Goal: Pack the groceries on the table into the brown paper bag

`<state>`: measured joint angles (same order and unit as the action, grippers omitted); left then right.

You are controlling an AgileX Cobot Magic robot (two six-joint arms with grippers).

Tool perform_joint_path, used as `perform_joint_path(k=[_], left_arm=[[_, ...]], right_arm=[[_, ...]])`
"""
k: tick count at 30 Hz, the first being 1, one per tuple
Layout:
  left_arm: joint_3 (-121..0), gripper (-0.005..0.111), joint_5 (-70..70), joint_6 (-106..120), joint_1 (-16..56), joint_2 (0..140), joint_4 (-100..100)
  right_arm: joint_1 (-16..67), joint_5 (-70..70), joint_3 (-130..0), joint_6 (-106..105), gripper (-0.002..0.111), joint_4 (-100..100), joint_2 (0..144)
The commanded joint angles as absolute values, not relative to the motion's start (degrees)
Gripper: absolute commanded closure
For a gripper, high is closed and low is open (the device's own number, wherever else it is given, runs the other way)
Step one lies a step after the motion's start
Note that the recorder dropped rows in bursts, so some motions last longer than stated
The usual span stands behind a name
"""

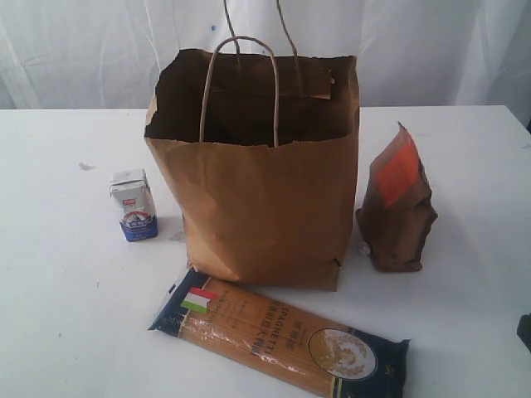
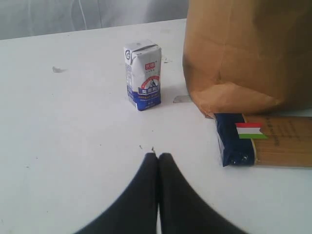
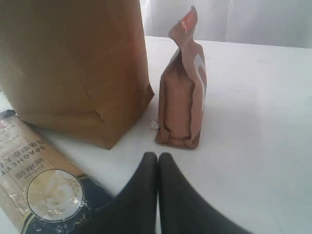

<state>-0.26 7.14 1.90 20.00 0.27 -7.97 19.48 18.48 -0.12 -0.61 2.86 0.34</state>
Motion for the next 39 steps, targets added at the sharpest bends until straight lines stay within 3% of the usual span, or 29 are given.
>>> perform_joint_path(k=[1, 18, 27, 30, 39], left_arm=[[0.0, 0.107, 7.3, 1.5, 20.0, 0.0, -8.1], [0.0, 0.107, 7.3, 1.0, 20.0, 0.0, -10.6], [0.0, 0.107, 3.2, -12.0, 20.1, 0.0, -39.3], [-4.5, 0.107, 7.2, -11.8, 20.1, 0.0, -41.7], [-32.6, 0.107, 29.3, -2.2, 20.1, 2.5, -37.2]], right_arm=[[19.2, 18.0, 0.0, -1.3, 0.108, 3.2, 0.0], [19.2, 18.0, 0.0, -1.3, 0.108, 3.2, 0.0], [19.2, 18.0, 0.0, -1.3, 0.108, 3.1, 0.0], [19.2, 18.0, 0.0, -1.3, 0.108, 3.1, 0.0], [19.2, 18.0, 0.0, -1.4, 0.108, 3.1, 0.0]])
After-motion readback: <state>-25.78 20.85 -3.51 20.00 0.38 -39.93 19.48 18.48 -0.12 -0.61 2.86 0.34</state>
